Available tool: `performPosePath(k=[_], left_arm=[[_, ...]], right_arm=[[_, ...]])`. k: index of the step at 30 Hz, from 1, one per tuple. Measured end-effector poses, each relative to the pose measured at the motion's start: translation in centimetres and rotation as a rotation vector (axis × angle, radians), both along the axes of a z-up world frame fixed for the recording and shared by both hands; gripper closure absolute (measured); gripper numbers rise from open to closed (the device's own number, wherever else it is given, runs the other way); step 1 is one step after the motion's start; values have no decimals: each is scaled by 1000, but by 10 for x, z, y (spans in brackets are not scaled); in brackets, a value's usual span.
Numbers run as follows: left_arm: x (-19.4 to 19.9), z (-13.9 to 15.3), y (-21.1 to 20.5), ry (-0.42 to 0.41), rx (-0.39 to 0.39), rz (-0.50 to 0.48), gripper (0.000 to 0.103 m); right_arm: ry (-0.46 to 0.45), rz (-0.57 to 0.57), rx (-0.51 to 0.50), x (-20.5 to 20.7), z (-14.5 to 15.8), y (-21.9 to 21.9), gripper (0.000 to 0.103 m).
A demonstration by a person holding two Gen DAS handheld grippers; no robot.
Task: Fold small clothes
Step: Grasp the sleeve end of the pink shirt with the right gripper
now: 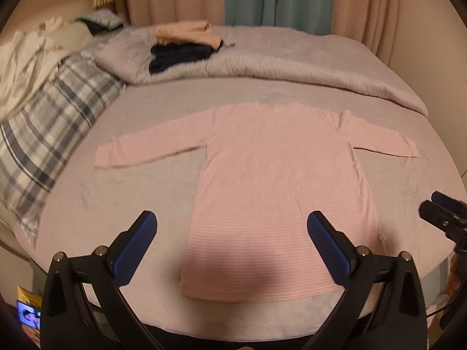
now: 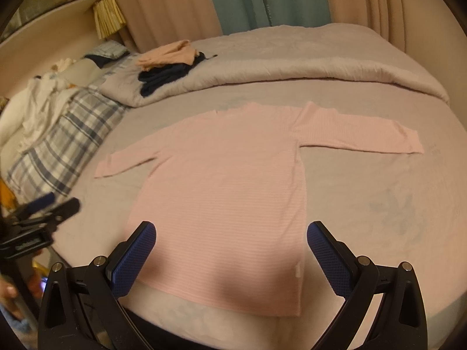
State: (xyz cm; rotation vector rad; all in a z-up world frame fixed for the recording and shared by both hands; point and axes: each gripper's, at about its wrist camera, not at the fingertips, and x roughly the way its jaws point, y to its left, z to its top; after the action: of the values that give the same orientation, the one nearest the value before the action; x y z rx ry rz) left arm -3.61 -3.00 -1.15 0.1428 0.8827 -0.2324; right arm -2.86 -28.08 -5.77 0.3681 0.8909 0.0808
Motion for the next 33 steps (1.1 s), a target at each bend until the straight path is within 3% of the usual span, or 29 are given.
performPosePath(k=[5, 9, 12, 17, 23, 30, 33], left_arm=[[24, -35, 2, 109, -78, 14, 0], [47, -69, 6, 209, -186, 48, 0], [64, -88, 9, 255, -227, 103, 0], [91, -101, -8, 252, -169, 137, 0], [124, -113, -44, 292, -239, 66, 0], [149, -126, -68, 319, -286, 29, 0], [154, -128, -74, 324, -284, 23, 0]], right_arm=[[-15, -7, 154, 6, -27, -19, 1], [39, -122, 247, 10, -67, -50, 1], [37, -228, 256, 7, -87, -78, 1], [-2, -407, 306, 5, -110, -142, 1], [-47, -579, 366, 17, -128, -214, 1], [52, -697, 361, 55, -156, -269, 1], [12, -743, 411, 60, -164, -283, 1]])
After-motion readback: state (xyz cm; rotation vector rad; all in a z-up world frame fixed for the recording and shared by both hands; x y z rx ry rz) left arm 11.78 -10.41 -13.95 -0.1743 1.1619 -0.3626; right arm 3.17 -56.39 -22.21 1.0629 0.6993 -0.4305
